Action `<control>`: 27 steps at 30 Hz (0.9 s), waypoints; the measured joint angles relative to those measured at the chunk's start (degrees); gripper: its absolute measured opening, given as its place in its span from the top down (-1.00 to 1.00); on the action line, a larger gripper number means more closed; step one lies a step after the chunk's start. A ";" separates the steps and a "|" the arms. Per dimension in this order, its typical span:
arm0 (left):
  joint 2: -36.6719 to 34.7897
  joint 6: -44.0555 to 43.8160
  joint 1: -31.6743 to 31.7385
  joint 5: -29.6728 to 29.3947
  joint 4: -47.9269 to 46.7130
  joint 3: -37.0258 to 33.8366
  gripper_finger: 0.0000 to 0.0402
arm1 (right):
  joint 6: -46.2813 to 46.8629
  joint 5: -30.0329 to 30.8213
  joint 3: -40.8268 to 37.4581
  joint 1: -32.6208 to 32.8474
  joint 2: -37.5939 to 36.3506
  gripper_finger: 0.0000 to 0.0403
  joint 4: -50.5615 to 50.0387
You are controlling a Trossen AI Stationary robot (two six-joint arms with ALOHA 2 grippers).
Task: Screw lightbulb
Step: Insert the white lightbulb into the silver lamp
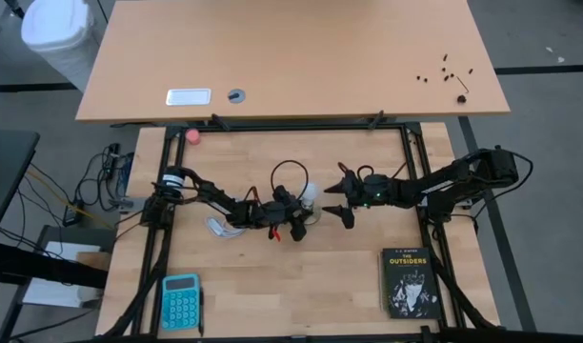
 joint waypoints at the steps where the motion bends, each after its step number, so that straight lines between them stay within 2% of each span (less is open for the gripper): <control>1: 0.00 0.00 0.00 0.00 0.00 0.00 -0.03 | -0.26 0.04 0.00 -0.02 0.00 -0.61 0.50; 8: 0.00 0.00 0.00 0.00 0.00 0.00 -0.03 | 1.80 0.22 0.00 0.32 0.00 -0.56 1.75; 12: 0.00 -0.01 0.00 0.00 0.00 0.00 -0.03 | 3.74 3.73 1.11 1.73 0.04 -0.55 1.51; 21: 0.07 0.31 0.00 0.04 0.61 0.00 -0.03 | 4.74 4.25 8.48 3.28 0.04 -0.52 -13.03; 27: 0.07 1.29 -0.02 0.68 1.16 0.00 -0.03 | 4.45 0.90 11.21 3.06 0.06 -0.49 -15.13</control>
